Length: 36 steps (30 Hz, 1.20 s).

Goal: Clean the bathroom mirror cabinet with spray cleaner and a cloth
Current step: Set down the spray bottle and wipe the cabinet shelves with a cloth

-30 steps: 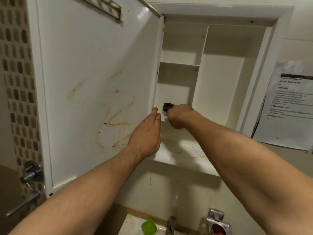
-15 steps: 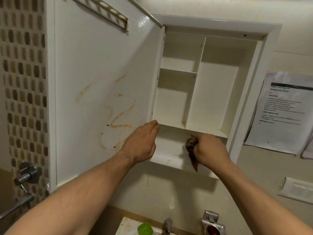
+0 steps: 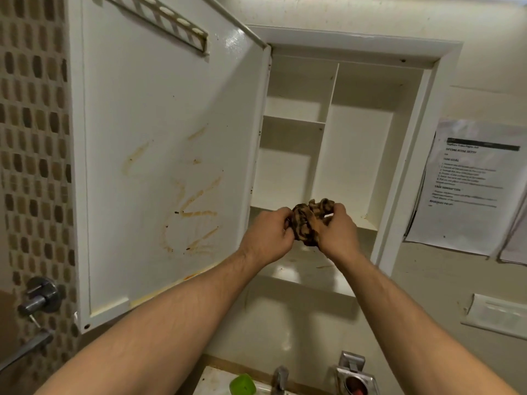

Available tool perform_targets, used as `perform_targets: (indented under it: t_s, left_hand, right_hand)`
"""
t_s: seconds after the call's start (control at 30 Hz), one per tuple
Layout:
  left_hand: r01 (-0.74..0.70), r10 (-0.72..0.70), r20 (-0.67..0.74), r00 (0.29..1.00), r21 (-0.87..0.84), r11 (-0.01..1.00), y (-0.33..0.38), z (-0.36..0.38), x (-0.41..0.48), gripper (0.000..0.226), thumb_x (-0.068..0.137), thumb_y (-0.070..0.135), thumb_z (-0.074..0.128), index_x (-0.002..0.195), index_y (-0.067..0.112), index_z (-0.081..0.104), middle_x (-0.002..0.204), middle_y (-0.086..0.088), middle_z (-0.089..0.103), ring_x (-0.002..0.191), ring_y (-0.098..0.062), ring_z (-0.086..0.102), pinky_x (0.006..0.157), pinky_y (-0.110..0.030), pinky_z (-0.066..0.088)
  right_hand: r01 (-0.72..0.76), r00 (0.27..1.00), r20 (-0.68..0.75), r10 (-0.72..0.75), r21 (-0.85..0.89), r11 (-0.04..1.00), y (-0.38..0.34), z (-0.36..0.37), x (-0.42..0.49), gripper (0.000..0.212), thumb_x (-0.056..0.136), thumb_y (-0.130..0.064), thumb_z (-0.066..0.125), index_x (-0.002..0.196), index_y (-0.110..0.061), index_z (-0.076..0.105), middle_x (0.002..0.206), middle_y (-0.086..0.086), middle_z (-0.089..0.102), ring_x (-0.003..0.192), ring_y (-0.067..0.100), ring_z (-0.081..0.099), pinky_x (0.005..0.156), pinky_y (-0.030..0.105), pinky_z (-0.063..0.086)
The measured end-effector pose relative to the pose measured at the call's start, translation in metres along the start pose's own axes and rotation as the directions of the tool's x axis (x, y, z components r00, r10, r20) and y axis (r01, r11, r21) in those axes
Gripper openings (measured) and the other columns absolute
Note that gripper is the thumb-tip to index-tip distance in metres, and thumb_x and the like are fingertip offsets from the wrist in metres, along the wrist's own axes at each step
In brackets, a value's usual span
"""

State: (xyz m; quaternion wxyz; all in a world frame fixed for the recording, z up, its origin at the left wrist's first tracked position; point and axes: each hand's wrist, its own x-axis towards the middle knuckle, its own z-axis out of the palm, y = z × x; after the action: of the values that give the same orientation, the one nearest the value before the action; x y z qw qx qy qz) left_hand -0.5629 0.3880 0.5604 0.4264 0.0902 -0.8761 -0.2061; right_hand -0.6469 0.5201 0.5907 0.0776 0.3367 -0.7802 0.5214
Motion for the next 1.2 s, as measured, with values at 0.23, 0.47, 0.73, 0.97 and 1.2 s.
perform_targets:
  t_s: [0.23, 0.47, 0.73, 0.97, 1.2]
  left_hand:
    - [0.163, -0.168, -0.223, 0.960, -0.038, 0.986, -0.007, -0.014, 0.008, 0.019, 0.089, 0.018, 0.061, 0.078, 0.030, 0.050, 0.063, 0.014, 0.057, 0.057, -0.006, 0.058, 0.050, -0.018, 0.038]
    - [-0.024, 0.048, -0.123, 0.991, 0.195, 0.980, -0.017, -0.024, 0.010, 0.047, 0.095, 0.027, 0.060, 0.139, 0.018, 0.049, 0.129, 0.003, 0.059, 0.112, -0.013, 0.058, 0.091, -0.029, 0.052]
    - [-0.134, 0.088, 0.110, 0.990, 0.552, 0.823, -0.042, -0.033, 0.013, 0.042, 0.098, 0.024, 0.051, 0.134, 0.003, 0.055, 0.165, -0.016, 0.028, 0.144, -0.027, 0.040, 0.109, -0.035, 0.043]
    - [-0.118, 0.063, 0.121, 0.991, 0.523, 0.844, -0.045, -0.036, 0.007, 0.039, 0.098, 0.017, 0.048, 0.132, 0.001, 0.056, 0.169, -0.013, 0.019, 0.149, -0.025, 0.034, 0.108, -0.035, 0.046]
    - [-0.151, 0.130, 0.076, 0.989, 0.490, 0.859, -0.050, -0.027, -0.013, 0.048, 0.092, 0.010, 0.051, 0.140, 0.000, 0.053, 0.166, -0.017, 0.025, 0.152, -0.027, 0.030, 0.119, -0.030, 0.030]
  right_hand:
    - [-0.121, 0.873, 0.481, -0.077, 0.366, 0.923, -0.034, 0.010, 0.005, 0.031, 0.090, -0.032, 0.064, 0.120, -0.029, 0.066, 0.093, -0.007, 0.075, 0.075, 0.012, 0.065, 0.077, 0.034, 0.057]
    - [0.554, 0.831, 0.155, -0.534, -0.318, 0.770, -0.059, 0.024, 0.065, 0.045, 0.093, -0.018, 0.067, 0.138, -0.026, 0.063, 0.133, -0.001, 0.065, 0.118, 0.019, 0.062, 0.098, 0.028, 0.052]
    - [0.517, 0.837, 0.468, -0.283, -0.847, 0.127, -0.059, 0.062, 0.087, 0.031, 0.106, -0.029, 0.051, 0.124, -0.013, 0.069, 0.123, 0.009, 0.062, 0.113, 0.029, 0.061, 0.080, 0.037, 0.046]
    - [0.461, 0.879, 0.476, -0.005, -0.849, 0.259, -0.095, 0.050, 0.092, 0.032, 0.105, -0.033, 0.050, 0.115, -0.007, 0.065, 0.087, 0.007, 0.056, 0.087, 0.028, 0.059, 0.074, 0.035, 0.049]
    - [0.553, 0.832, 0.416, -0.368, -0.682, 0.479, -0.040, 0.014, 0.022, 0.038, 0.091, -0.005, 0.054, 0.123, -0.020, 0.067, 0.107, 0.004, 0.062, 0.094, 0.029, 0.063, 0.078, 0.041, 0.055]
